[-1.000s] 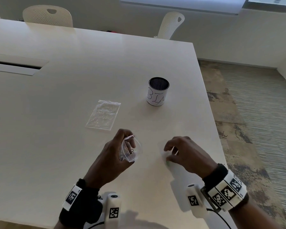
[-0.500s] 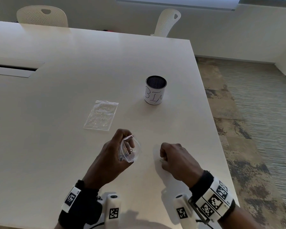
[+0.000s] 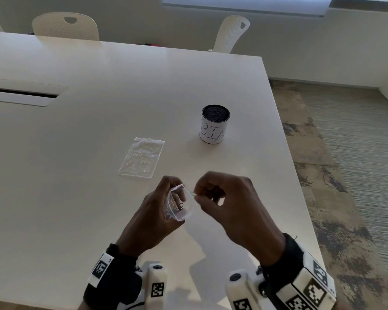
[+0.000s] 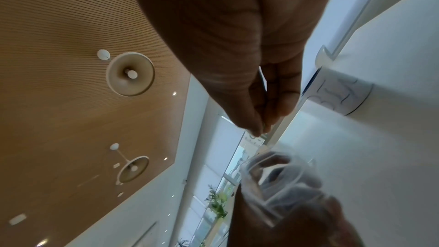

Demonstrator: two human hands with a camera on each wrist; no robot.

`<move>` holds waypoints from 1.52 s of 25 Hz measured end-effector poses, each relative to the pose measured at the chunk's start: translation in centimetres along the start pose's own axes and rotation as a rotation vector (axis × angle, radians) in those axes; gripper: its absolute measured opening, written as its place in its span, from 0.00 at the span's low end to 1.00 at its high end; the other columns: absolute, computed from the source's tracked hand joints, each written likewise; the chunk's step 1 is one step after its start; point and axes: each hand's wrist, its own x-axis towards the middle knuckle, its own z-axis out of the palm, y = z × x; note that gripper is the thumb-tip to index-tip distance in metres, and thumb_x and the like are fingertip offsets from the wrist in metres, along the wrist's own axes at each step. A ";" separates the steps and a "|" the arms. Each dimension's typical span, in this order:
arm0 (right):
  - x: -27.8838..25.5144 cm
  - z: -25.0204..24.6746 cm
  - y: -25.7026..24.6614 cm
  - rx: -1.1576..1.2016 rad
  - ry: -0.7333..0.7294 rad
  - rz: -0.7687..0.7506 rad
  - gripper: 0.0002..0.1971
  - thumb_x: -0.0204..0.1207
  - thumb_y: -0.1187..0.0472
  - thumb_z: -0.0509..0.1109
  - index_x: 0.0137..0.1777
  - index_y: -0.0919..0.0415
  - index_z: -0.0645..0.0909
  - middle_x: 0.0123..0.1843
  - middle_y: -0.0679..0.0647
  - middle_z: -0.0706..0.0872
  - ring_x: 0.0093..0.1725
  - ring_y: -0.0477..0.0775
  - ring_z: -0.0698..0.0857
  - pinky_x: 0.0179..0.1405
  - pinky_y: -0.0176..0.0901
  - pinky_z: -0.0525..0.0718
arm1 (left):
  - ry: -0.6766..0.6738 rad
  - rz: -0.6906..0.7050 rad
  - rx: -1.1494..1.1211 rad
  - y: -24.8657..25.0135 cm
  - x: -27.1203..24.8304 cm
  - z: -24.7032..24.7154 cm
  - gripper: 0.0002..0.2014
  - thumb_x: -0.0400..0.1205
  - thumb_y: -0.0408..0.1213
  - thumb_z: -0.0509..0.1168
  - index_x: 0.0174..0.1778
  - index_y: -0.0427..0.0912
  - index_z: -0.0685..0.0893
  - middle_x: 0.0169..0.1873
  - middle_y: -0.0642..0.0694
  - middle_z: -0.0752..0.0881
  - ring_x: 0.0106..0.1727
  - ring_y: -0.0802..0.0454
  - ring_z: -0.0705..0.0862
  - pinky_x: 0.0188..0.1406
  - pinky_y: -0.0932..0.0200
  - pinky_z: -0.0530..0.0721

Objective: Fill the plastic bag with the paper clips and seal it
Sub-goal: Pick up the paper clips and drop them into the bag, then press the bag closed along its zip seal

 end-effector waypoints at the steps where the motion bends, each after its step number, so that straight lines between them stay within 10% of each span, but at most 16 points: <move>1: 0.2 0.5 -0.5 0.007 -0.017 -0.023 0.04 0.76 0.66 0.79 0.44 0.56 0.89 0.37 0.48 0.90 0.37 0.48 0.88 0.41 0.44 0.88 | -0.001 -0.001 -0.005 0.0 0.0 0.0 0.27 0.75 0.30 0.81 0.62 0.54 0.75 0.47 0.52 0.89 0.46 0.48 0.90 0.42 0.50 0.90; 6: 1.2 1.8 -0.6 -0.001 -0.044 -0.072 0.04 0.80 0.62 0.77 0.49 0.54 0.92 0.40 0.46 0.93 0.39 0.44 0.91 0.43 0.46 0.90 | 0.010 -0.005 0.003 -0.3 0.0 -0.2 0.29 0.74 0.30 0.81 0.63 0.56 0.74 0.47 0.55 0.89 0.44 0.51 0.91 0.38 0.58 0.90; 11: 0.1 2.0 -1.7 -0.266 -0.293 -0.031 0.17 0.75 0.39 0.78 0.61 0.41 0.85 0.31 0.41 0.85 0.29 0.41 0.80 0.32 0.33 0.74 | 0.109 -0.010 -0.063 -0.6 0.1 0.0 0.29 0.74 0.27 0.82 0.63 0.51 0.75 0.48 0.50 0.89 0.46 0.49 0.90 0.44 0.64 0.89; 22: 3.1 1.1 0.5 -0.189 -0.090 -0.129 0.04 0.80 0.59 0.74 0.43 0.55 0.85 0.38 0.51 0.89 0.38 0.54 0.88 0.41 0.55 0.88 | 0.233 -0.046 -0.291 -1.3 -0.3 -1.2 0.28 0.83 0.54 0.71 0.79 0.51 0.75 0.60 0.49 0.89 0.62 0.50 0.91 0.61 0.63 0.87; 28: 3.7 -1.7 1.3 -0.094 -0.093 -0.217 0.05 0.80 0.67 0.74 0.43 0.59 0.86 0.38 0.49 0.90 0.39 0.48 0.90 0.44 0.51 0.89 | 0.380 -0.028 -0.333 0.0 0.6 -1.2 0.05 0.83 0.37 0.74 0.49 0.39 0.90 0.44 0.47 0.95 0.47 0.57 0.92 0.54 0.67 0.86; 38: 1.6 -4.8 4.6 0.172 -0.132 0.051 0.04 0.77 0.69 0.79 0.44 0.59 0.90 0.42 0.56 0.94 0.44 0.56 0.93 0.53 0.47 0.91 | 0.177 -0.014 -0.219 2.0 1.3 -0.6 0.03 0.84 0.33 0.76 0.46 0.46 0.93 0.36 0.47 0.95 0.41 0.50 0.95 0.53 0.49 0.93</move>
